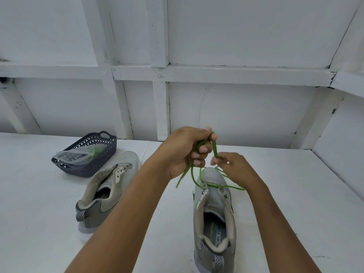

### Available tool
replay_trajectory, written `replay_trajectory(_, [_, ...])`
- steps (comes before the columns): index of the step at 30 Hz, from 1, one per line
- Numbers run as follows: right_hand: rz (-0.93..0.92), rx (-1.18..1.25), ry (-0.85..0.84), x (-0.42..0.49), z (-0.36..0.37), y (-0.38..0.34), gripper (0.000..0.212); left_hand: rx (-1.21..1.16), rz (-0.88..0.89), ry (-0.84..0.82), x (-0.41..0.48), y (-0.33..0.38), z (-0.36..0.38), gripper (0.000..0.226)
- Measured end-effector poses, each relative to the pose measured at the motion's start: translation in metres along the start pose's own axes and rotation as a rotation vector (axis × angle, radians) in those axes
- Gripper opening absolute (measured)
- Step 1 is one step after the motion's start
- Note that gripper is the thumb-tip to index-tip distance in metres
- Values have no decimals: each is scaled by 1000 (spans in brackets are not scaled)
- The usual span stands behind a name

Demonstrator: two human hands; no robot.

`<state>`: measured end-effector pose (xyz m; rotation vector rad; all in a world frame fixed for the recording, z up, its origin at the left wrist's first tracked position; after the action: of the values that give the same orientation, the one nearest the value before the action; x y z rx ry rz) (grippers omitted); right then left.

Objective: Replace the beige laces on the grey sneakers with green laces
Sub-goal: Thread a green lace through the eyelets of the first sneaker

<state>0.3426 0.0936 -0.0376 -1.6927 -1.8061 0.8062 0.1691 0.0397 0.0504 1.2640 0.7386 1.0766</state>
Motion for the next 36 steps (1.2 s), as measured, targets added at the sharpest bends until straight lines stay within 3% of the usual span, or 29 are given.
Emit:
replay_trajectory(10, [126,-241,-102,4,2,13,21,-18,17,-21,7,-3,1,28])
replay_trajectory(12, [107,-218,-87,2,2,13,17,-28,33,-15,8,-3,1,28])
replay_trajectory(16, [-60,-36,35,-4,-2,4,42,-70,30,55,13,-6,-3,26])
replay_trajectory(19, [-138,151,144,-14,-12,-13,37,-136,23,152,18,-11,-6,25])
replay_trajectory(21, [-130,223,63,-21,-20,-23,25,-176,33,213,22,-14,-8,25])
replay_trajectory(25, [-104,199,-343,-35,-21,-36,20,-186,61,252,25,-18,-11,25])
replay_trajectory(32, [-27,169,-398,-40,-19,-37,35,-167,87,297,30,-22,-17,25])
replay_trajectory(36, [-62,179,-407,-39,-13,-33,33,-218,90,302,32,-25,-17,26])
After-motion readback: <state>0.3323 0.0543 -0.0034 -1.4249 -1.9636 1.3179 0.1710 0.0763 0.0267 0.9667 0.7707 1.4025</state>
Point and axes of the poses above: each hand's wrist, its own x-axis towards the middle knuckle, its own z-axis out of the palm, y = z × x, the point moved 1 cm from there along x, towards the middle knuckle, and after that the axes turned 10 degrees about z, right-handed, at the moved point
